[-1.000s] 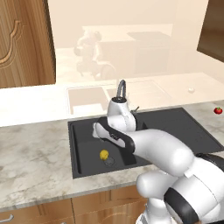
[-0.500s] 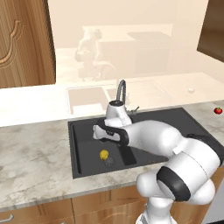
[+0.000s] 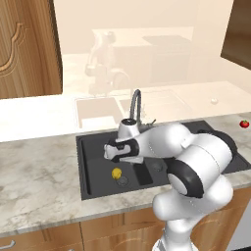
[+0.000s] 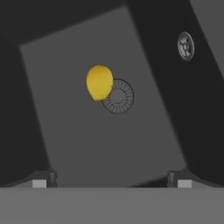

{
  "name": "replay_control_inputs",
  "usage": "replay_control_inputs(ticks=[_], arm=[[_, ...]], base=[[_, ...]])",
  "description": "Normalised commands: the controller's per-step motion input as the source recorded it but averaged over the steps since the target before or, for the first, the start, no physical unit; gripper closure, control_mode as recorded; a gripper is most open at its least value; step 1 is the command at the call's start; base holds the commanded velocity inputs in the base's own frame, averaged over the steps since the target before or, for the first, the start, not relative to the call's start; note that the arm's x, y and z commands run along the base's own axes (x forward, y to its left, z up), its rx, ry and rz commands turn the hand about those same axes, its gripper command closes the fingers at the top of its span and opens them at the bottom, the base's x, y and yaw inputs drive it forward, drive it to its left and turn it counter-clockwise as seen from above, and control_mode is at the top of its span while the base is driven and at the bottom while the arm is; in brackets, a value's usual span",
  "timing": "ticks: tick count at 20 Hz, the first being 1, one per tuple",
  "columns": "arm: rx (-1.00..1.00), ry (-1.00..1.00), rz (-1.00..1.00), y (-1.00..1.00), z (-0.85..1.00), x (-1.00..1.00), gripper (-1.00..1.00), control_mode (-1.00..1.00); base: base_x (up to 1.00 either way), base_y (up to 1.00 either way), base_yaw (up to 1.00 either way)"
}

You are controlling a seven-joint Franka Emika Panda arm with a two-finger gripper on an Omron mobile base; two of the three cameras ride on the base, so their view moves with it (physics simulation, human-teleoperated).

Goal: Turn on the sink faucet. Then move the lemon from the counter to the sink. Turn off the sink. Move the vegetable from the sink to the pot next to the stove. Finally move the pot to the front left burner.

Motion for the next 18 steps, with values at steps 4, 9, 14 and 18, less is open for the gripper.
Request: replay_control_inputs(ticks=[4,9,14,18], arm=[[-0.01,0.02,0.00,0.00,-0.34,0.33,-1.00,-1.00],[-0.01,0.02,0.00,0.00,-0.30,0.37,-1.00,-1.00],[-0.03,0.04,0.00,0.00,-0.30,0.38,-1.00,-1.00],[-0.04,0.04,0.00,0.00,-0.30,0.40,-1.00,-1.00]], base=[[0.00,0.00,0.00],[0.00,0.00,0.00],[0.00,0.00,0.00],[0.00,0.00,0.00]])
